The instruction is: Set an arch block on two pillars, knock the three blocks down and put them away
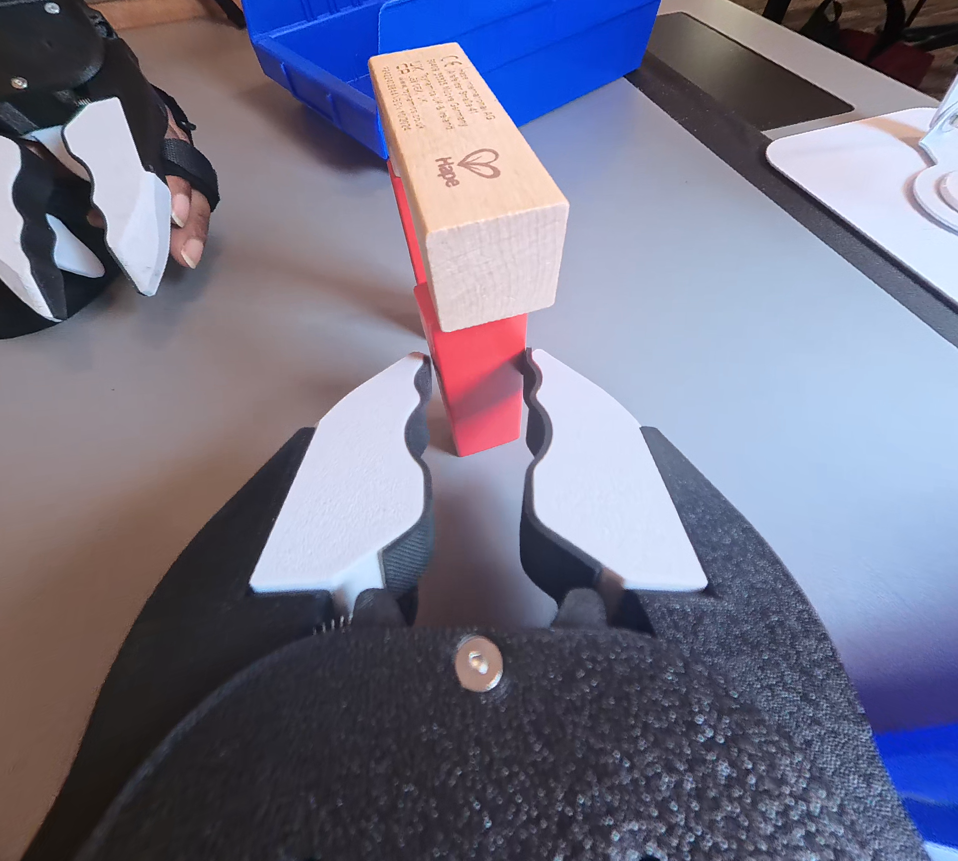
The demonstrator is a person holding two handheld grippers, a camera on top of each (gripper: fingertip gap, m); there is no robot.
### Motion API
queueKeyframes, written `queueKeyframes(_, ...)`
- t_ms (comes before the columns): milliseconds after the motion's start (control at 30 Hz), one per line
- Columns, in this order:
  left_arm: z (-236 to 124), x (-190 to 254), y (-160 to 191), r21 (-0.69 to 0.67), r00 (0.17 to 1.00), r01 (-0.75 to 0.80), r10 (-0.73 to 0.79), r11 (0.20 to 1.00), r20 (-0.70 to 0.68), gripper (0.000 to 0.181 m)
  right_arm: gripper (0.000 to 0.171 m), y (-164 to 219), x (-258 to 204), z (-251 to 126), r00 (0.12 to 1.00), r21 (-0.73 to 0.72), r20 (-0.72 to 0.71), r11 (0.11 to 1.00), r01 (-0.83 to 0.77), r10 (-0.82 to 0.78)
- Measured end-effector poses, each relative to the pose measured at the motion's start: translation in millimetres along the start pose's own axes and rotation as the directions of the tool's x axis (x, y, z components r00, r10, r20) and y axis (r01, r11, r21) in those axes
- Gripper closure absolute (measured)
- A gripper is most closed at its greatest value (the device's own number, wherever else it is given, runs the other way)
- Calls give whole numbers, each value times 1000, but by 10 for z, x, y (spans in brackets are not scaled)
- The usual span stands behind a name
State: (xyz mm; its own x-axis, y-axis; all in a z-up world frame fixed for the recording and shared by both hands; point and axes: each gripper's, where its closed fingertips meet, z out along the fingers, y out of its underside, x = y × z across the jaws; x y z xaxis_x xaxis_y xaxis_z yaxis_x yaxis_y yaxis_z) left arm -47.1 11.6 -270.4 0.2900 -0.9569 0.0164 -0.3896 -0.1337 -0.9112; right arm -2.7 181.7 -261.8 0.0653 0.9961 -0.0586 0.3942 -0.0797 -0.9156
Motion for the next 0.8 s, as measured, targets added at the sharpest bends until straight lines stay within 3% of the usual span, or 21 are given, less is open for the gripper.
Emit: queueKeyframes(800, 2, 0, 6, -4, 1000, -2, 2, 1000, -1, 148, 138, 6, 15, -23, 1000, -4, -20, 1000, 1, -1)
